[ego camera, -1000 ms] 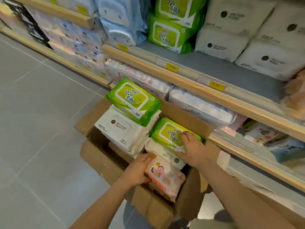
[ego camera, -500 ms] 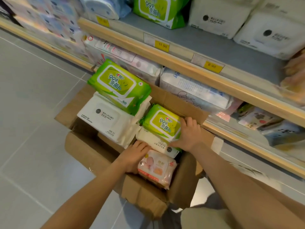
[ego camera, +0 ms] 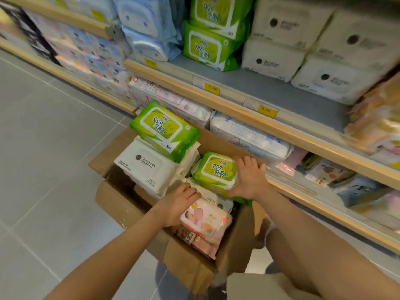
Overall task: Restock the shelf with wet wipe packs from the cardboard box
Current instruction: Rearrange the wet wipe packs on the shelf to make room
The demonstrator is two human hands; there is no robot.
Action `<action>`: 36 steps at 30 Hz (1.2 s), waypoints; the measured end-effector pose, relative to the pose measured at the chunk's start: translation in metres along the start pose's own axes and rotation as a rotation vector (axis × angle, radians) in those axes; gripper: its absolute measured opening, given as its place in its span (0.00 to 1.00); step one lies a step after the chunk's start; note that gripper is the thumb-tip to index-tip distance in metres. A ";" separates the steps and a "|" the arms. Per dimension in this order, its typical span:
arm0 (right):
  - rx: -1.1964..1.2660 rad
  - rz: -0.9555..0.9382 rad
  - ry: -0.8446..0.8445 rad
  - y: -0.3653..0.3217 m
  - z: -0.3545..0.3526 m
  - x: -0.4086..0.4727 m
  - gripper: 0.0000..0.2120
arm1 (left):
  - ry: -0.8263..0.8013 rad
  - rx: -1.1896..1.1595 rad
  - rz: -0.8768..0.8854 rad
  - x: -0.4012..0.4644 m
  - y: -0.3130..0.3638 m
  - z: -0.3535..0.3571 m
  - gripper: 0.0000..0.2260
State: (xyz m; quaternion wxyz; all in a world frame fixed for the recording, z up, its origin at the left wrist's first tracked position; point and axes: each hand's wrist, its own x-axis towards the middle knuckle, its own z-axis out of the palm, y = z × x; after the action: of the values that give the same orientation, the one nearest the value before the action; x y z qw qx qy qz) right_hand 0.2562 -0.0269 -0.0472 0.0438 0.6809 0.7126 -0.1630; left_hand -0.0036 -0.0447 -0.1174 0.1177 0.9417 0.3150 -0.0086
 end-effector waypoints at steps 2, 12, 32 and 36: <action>-0.001 -0.016 0.052 0.005 -0.021 -0.013 0.51 | 0.071 0.006 -0.014 -0.001 0.004 -0.022 0.30; -0.140 -0.026 0.362 0.023 -0.138 -0.071 0.49 | 0.331 0.072 -0.073 -0.009 0.000 -0.158 0.35; -0.394 -0.087 0.571 0.005 -0.205 0.123 0.43 | 0.549 0.054 -0.285 0.047 -0.150 -0.232 0.40; -0.410 -0.148 0.543 0.019 -0.182 0.145 0.47 | 0.580 0.036 -0.191 0.061 -0.155 -0.213 0.38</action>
State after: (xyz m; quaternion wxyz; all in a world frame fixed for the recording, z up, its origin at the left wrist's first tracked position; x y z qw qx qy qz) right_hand 0.2937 0.1653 0.0800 -0.0233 0.6231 0.7635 0.1681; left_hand -0.0595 0.1598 0.0506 0.0049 0.8729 0.4225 0.2441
